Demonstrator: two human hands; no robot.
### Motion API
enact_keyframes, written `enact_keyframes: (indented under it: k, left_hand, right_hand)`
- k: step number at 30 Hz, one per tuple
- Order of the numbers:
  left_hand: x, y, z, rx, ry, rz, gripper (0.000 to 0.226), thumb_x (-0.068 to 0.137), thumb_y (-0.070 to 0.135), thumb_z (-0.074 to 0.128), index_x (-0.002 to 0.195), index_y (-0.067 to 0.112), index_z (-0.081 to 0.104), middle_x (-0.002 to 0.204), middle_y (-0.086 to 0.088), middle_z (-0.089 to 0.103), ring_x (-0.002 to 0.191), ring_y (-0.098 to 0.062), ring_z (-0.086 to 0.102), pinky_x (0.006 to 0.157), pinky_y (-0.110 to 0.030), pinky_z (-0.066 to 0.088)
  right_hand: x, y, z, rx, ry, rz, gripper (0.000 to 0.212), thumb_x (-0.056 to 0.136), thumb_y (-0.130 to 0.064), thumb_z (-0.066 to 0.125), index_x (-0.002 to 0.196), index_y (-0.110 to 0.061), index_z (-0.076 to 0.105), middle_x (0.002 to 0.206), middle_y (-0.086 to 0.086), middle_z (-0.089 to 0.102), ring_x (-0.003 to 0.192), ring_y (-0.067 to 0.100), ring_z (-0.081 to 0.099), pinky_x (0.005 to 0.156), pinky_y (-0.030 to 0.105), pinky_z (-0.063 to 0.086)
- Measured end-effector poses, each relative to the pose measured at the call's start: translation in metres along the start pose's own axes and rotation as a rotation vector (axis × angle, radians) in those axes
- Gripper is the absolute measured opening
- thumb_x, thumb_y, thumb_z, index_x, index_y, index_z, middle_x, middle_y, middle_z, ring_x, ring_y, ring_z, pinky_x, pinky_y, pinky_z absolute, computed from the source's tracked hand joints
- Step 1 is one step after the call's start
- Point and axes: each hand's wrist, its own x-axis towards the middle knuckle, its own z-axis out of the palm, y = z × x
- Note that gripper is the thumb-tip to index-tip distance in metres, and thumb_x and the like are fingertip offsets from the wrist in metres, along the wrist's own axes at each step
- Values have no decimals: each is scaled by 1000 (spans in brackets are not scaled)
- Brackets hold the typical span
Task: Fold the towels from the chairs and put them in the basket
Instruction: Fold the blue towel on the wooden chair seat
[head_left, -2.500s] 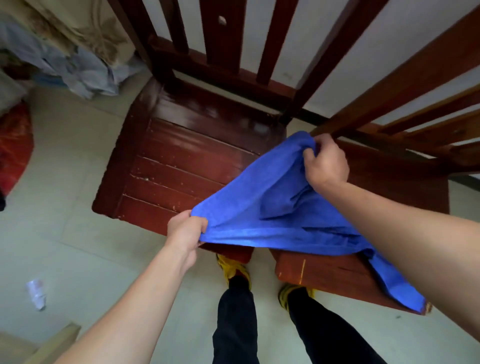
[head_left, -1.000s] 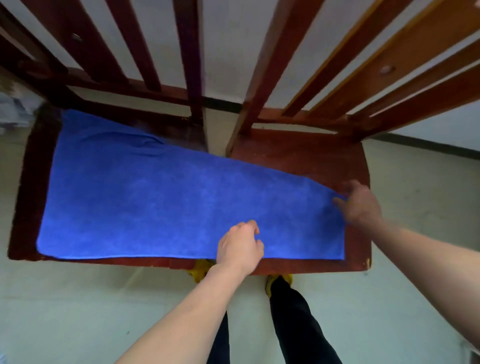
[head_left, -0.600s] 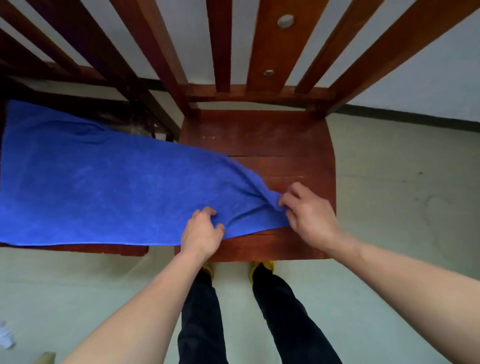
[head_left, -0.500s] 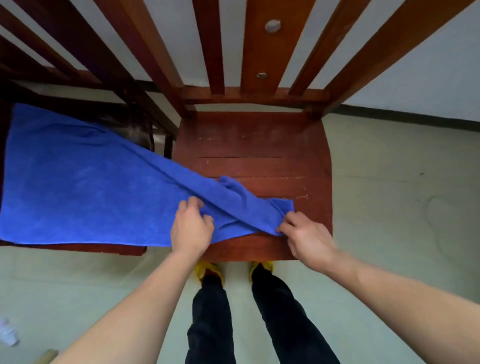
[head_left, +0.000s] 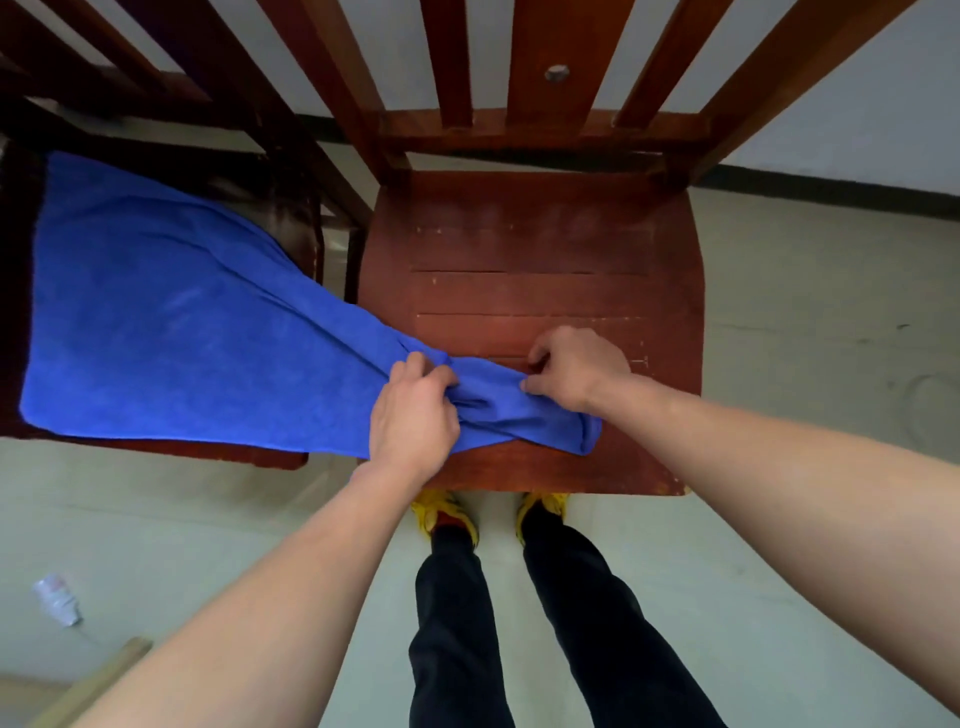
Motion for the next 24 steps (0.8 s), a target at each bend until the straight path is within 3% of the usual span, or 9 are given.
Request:
enact_keyframes:
  k: [2, 4, 9, 12, 17, 19, 21, 24]
  left_hand:
    - [-12, -6, -1, -51, 2, -30, 30, 82, 4, 51, 111, 10, 58, 111, -10, 53, 105, -33, 50, 75, -44, 45]
    - [-20, -11, -4, -112, 30, -83, 25, 81, 4, 51, 106, 11, 50, 108, -9, 52, 101, -32, 51, 73, -43, 44]
    - [-19, -15, -2, -17, -147, -145, 37, 86, 14, 54, 122, 10, 49, 126, -11, 42, 113, -32, 45, 86, -42, 44]
    - [-16, -10, 1, 73, -198, -152, 42, 88, 21, 52, 129, 14, 49, 133, -12, 35, 118, -32, 38, 90, -42, 44]
    - [-17, -3, 2, 159, -251, -152, 43, 89, 26, 50, 130, 16, 47, 141, -13, 25, 124, -32, 32, 90, -41, 42]
    - [-18, -4, 2, 162, -262, -141, 44, 89, 26, 50, 131, 16, 46, 143, -13, 23, 125, -32, 32, 91, -39, 41]
    - [-17, -4, 2, 175, -268, -128, 44, 89, 26, 50, 132, 15, 46, 143, -13, 23, 125, -31, 32, 91, -38, 41]
    - [-17, -1, 2, 217, -285, -123, 44, 88, 25, 49, 131, 15, 46, 139, -14, 27, 121, -32, 35, 90, -38, 40]
  right_hand:
    - [-3, -10, 5, 56, 9, -52, 8, 75, -29, 72, 81, -32, 69, 90, -4, 70, 95, 23, 66, 77, 28, 47]
    - [-14, -10, 2, 227, 167, -100, 10, 78, -25, 68, 73, -32, 64, 78, -9, 65, 87, 20, 66, 74, 30, 49]
    - [-39, 17, -30, 418, 589, -21, 2, 89, -24, 56, 91, -25, 55, 89, -2, 62, 84, 24, 59, 74, 34, 43]
    - [-28, 36, -54, 458, 739, 145, 16, 93, -24, 51, 103, -14, 57, 98, 12, 66, 93, 34, 59, 76, 36, 40]
    - [3, 57, -62, 458, 451, 217, 32, 89, -34, 61, 111, -11, 57, 109, 11, 64, 105, 33, 59, 90, 39, 45]
    - [13, 56, -64, 511, 480, 259, 42, 87, -37, 65, 116, -9, 55, 115, 12, 63, 108, 33, 58, 93, 39, 46]
    - [22, 53, -71, 605, 509, 326, 53, 80, -39, 72, 120, -9, 55, 117, 10, 63, 108, 32, 59, 92, 39, 49]
    - [35, 49, -73, 539, 300, 379, 61, 68, -34, 82, 120, -10, 61, 116, 10, 65, 103, 32, 63, 85, 39, 54]
